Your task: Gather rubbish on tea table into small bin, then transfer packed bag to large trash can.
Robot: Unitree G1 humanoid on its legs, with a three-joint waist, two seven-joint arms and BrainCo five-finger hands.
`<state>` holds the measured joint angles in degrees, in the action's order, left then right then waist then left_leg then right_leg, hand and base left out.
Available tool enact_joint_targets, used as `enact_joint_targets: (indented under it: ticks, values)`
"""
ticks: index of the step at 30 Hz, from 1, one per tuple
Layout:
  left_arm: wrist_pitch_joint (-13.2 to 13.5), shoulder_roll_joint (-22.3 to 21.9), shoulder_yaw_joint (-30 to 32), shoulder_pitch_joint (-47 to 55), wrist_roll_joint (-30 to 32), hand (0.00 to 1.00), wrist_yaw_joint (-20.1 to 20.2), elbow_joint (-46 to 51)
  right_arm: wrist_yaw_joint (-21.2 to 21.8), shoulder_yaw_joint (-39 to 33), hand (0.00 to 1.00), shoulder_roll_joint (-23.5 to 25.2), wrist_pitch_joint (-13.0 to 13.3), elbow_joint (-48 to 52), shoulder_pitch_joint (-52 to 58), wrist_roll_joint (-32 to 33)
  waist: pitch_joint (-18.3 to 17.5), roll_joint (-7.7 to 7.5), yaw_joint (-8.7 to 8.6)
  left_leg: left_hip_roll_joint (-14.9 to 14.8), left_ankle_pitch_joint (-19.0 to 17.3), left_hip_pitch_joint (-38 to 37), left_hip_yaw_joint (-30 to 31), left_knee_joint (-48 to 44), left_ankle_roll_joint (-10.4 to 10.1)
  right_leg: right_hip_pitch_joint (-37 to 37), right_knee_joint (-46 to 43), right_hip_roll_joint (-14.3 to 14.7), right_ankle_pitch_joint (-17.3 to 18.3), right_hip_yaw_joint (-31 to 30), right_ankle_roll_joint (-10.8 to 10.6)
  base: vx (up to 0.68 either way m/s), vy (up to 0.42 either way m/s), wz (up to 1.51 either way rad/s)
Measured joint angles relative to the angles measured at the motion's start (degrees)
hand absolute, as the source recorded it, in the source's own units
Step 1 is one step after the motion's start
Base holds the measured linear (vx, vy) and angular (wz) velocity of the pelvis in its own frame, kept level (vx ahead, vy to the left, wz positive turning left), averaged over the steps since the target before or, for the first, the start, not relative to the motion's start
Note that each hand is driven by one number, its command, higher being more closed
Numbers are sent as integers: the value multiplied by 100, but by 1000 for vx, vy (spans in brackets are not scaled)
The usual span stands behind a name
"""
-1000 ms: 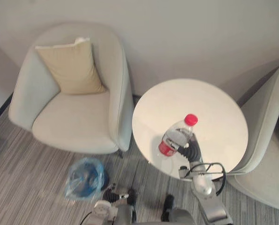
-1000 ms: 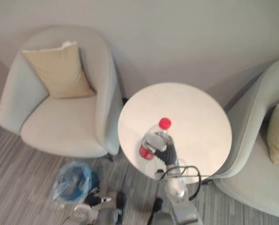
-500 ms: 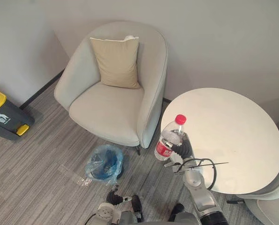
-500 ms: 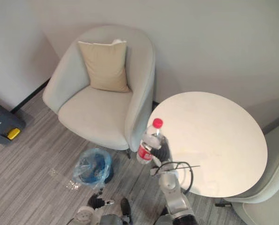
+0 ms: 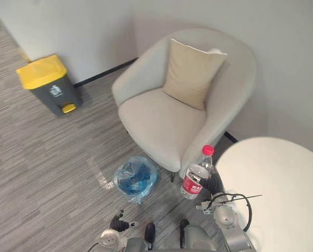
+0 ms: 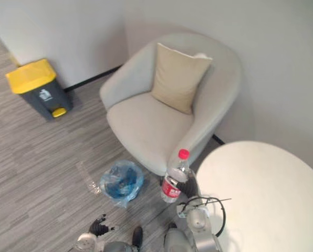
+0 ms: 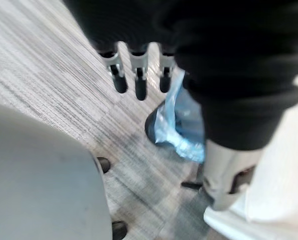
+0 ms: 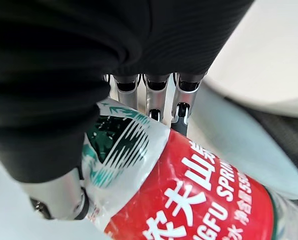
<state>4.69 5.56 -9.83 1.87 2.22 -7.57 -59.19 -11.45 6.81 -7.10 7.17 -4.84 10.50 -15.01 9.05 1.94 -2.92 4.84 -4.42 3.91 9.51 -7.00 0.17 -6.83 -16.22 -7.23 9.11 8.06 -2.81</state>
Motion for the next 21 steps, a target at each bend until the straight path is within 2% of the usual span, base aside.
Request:
enact_joint_targets:
  ticks: [5,13,14,15,16,17,18,19,21]
  values:
    - [-9,-5,62,12,58,0,6,-1,26,-43,100,74,8,179,1,95,-14,-8,2,-251,-213,-52,-145,-133,-122,516,487,213,-62,277,30,157,-84,26]
    - [-11,-6,70,48,115,0,11,13,43,-140,100,259,17,169,146,166,-86,-6,49,-308,-245,-77,-322,-231,-178,905,821,256,-303,424,-51,98,19,23]
    - [-11,1,100,54,128,0,17,10,44,-109,100,302,19,164,151,166,-122,-6,59,-410,-460,-14,-675,-287,-255,906,825,199,-313,492,-43,17,74,33]
    - [-13,0,101,56,173,0,21,10,44,-106,100,301,22,154,142,167,-133,19,39,-646,-543,106,-1142,-477,-147,913,816,200,-307,583,-34,-2,49,52]
    - [-13,-1,115,51,182,0,24,44,28,-171,100,287,20,82,85,167,-121,17,17,-991,-619,301,-1594,-755,-185,952,813,166,-306,720,-33,-4,36,70]
    - [-15,-2,152,50,227,0,18,111,10,-246,100,235,13,-64,4,166,-101,-16,0,-1293,-591,426,-1922,-885,-191,1031,806,56,-291,787,-52,4,73,72]
    - [-17,-3,141,59,232,0,14,140,-8,-304,100,183,-3,-127,-16,166,-108,-10,-11,-1476,-378,433,-2061,-742,-260,1098,771,-27,-230,828,-149,12,121,61]
    - [-17,-10,115,78,244,0,8,151,-36,-346,100,144,-3,-140,-25,167,-117,-3,-22,-1479,-129,399,-2086,-649,-694,1140,719,-134,-112,870,-303,26,208,40]
    - [-21,90,87,94,269,0,0,167,-51,-329,100,238,1,-190,-139,161,-197,-134,-2,-1063,56,320,-2112,-279,-487,1039,829,-452,-182,791,-309,18,230,20]
